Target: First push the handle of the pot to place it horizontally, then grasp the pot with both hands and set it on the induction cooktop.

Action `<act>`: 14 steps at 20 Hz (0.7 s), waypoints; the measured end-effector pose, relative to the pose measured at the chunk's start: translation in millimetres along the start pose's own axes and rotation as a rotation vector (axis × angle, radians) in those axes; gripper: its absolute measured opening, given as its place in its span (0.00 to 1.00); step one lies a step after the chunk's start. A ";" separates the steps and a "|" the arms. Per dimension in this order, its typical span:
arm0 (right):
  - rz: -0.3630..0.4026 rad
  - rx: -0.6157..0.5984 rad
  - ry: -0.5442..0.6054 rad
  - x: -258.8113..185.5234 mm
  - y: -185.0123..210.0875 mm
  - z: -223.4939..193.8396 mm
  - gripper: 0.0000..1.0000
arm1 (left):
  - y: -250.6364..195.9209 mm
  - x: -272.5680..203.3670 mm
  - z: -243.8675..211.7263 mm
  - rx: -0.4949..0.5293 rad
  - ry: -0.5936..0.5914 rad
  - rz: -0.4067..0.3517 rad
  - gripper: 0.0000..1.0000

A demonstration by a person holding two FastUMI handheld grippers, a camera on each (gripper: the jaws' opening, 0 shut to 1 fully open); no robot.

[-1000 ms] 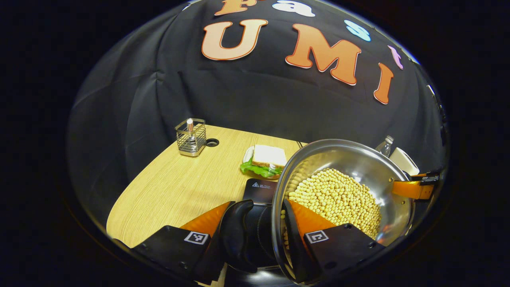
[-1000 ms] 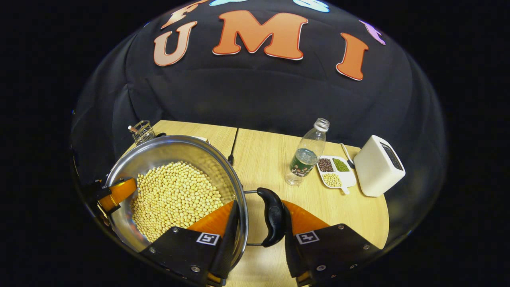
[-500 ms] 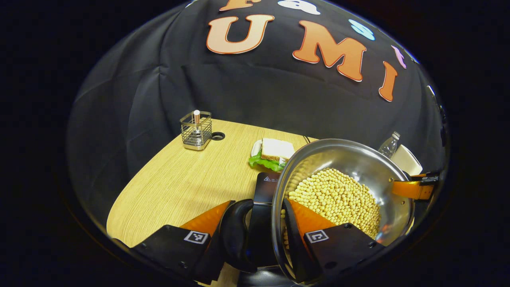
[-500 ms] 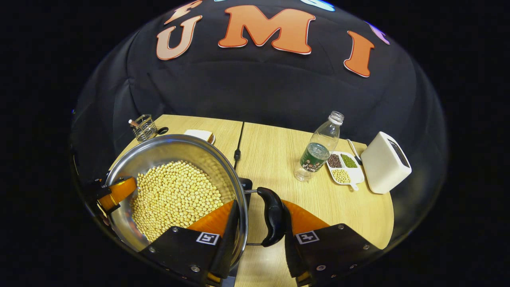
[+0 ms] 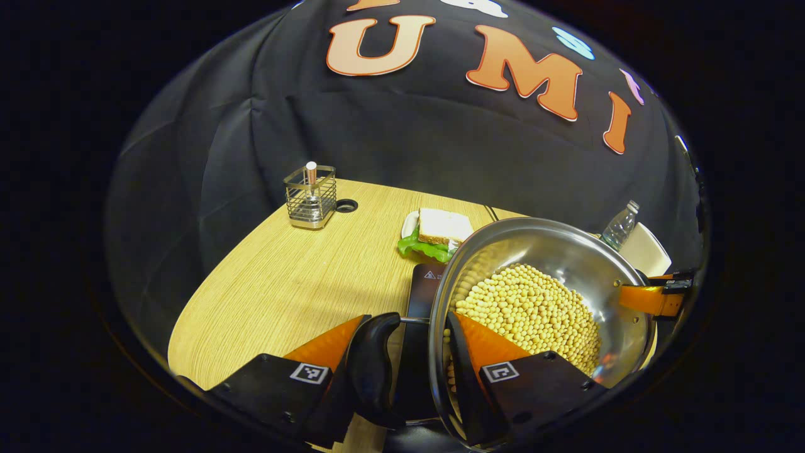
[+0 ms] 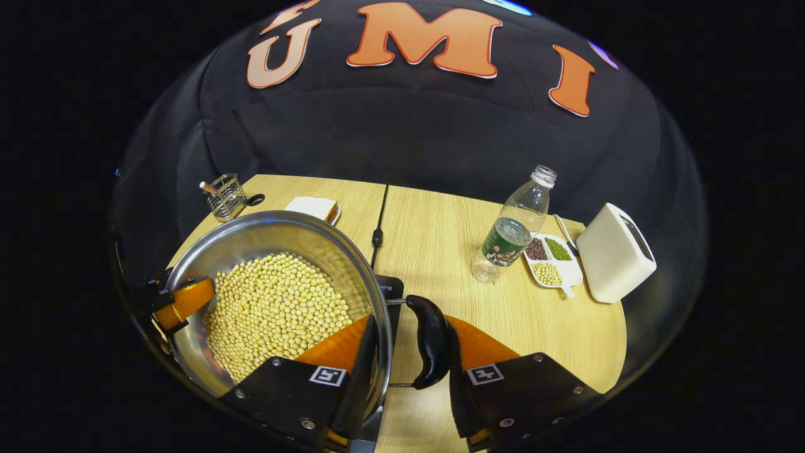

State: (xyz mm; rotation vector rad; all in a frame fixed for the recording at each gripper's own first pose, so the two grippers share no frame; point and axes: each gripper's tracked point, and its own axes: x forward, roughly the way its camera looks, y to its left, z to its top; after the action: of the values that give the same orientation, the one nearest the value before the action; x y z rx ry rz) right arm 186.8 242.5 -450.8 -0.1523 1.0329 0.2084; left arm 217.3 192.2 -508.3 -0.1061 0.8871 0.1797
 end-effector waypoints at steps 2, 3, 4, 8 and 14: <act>0.003 0.003 0.005 3.4 1.4 -1.1 0.55 | 0.4 0.8 -1.1 0.000 0.006 0.003 0.71; 0.002 0.003 0.006 3.6 0.4 -1.7 0.55 | -0.1 1.1 -1.5 0.001 0.009 0.004 0.77; 0.002 0.001 0.004 4.0 1.1 -1.5 0.55 | 0.5 1.5 -2.5 -0.002 0.011 0.004 0.74; 0.003 0.003 0.007 9.1 3.9 -5.7 0.55 | 0.4 1.1 -4.7 -0.006 0.019 0.010 0.74; 0.034 0.048 0.031 19.7 7.0 -13.0 0.55 | 1.6 0.4 -2.9 0.019 0.007 0.033 0.77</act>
State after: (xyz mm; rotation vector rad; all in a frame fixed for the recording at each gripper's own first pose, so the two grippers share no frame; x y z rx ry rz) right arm 184.0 248.3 -474.6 -0.0949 1.0710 0.2130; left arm 215.0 193.4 -510.4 -0.0742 0.8979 0.2017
